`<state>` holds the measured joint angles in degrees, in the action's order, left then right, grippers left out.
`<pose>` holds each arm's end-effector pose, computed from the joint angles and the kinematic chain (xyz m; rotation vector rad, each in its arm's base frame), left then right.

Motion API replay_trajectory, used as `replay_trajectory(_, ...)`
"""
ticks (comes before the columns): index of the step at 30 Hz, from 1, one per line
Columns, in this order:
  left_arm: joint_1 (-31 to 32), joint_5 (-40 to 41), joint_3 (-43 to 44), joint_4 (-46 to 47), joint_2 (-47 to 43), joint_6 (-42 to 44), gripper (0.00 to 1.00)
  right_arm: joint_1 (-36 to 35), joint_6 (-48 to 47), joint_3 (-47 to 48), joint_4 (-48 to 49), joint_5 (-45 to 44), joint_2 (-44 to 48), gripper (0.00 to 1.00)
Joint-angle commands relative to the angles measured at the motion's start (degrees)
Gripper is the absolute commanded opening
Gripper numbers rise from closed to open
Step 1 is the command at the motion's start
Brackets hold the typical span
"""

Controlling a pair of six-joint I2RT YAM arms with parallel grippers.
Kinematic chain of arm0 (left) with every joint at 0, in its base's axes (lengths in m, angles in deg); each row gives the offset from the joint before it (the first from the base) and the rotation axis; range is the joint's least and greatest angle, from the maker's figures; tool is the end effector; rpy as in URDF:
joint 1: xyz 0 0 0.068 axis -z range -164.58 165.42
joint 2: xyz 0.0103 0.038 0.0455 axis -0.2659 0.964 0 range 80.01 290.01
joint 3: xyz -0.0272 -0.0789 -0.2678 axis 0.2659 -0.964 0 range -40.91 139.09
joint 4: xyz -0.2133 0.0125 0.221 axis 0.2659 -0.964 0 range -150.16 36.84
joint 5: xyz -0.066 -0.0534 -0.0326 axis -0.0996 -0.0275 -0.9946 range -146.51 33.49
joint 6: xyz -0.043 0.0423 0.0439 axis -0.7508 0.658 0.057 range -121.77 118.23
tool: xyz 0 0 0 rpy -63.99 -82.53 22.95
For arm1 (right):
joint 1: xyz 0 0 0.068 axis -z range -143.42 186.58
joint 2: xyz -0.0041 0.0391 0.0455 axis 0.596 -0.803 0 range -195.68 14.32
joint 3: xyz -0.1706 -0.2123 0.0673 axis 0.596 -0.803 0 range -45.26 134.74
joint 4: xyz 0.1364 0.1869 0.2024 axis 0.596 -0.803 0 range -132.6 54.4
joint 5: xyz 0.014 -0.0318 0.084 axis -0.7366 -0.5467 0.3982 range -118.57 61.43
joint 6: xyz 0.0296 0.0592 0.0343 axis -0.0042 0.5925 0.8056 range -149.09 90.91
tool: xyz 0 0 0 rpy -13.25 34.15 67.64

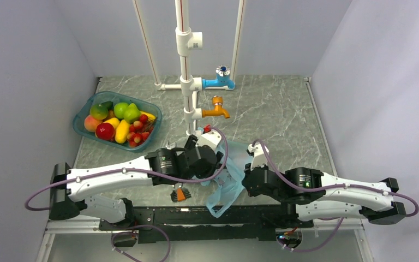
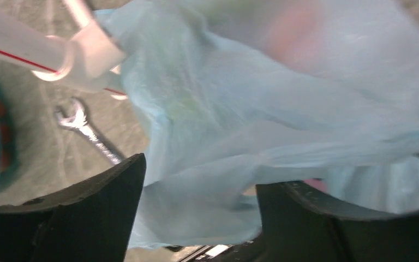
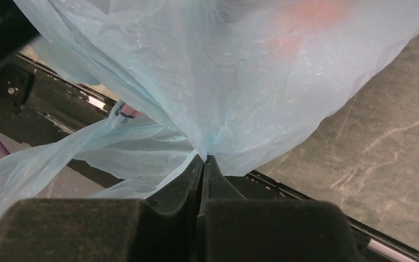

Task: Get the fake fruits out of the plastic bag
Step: Adjust the plastic bag at the center of the board.

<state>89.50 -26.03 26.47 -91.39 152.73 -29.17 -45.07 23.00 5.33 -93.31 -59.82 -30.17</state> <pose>0.1209 -0.3085 0.3173 0.6399 2.1361 -0.3535 0.0599 0.1839 0.2951 -0.3778 2.3273 0.4933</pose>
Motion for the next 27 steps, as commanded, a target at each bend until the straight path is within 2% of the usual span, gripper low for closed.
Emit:
replay_trajectory(1,0.01,9.91,4.06,-8.57,1.41,-8.21,0.63,-0.27,3.78,3.29,-6.84,1.89,0.15,0.03)
replay_trajectory(2,0.05,9.41,3.76,-7.78,1.36,-9.26,0.51,-0.27,6.68,3.95,-9.31,2.39,0.22,0.09)
replay_trajectory(3,0.09,7.78,3.04,-6.53,0.83,-9.12,0.42,-0.26,10.09,4.09,-11.63,3.03,0.55,0.26)
replay_trajectory(4,0.09,5.90,1.23,-3.03,-0.08,-8.70,0.33,-0.27,13.13,3.70,-13.60,4.25,1.35,0.55)
replay_trajectory(7,0.01,1.14,-3.31,4.58,-2.91,-9.74,0.17,-0.24,20.08,-0.29,-11.91,9.52,5.29,0.91)
replay_trajectory(8,0.01,0.14,-4.40,6.37,-3.84,-10.37,0.14,-0.32,22.89,-2.36,-10.58,11.64,7.12,0.95)
replay_trajectory(10,0.01,-1.45,-6.15,9.10,-5.43,-11.07,0.08,-0.27,29.60,-6.60,-9.01,13.40,10.62,0.99)
replay_trajectory(13,-0.08,-1.57,-6.65,9.81,-6.43,-13.04,0.02,-0.25,35.10,-14.02,-1.90,14.91,15.96,1.00)
replay_trajectory(18,-0.17,-4.78,-6.80,12.09,-5.39,-13.43,0.00,-0.22,36.68,-23.37,19.29,18.96,19.78,1.00)
replay_trajectory(20,-0.16,-5.51,-6.71,12.05,-4.33,-13.81,0.00,-0.27,35.18,-24.08,24.81,19.67,18.27,1.00)
replay_trajectory(24,-0.16,-5.78,-6.97,12.69,-3.37,-13.99,0.00,-0.35,31.55,-21.03,28.38,19.64,14.14,1.00)
replay_trajectory(27,-0.17,-5.49,-7.13,13.20,-3.75,-13.85,0.00,-0.50,34.96,-21.19,27.86,18.49,11.84,1.00)
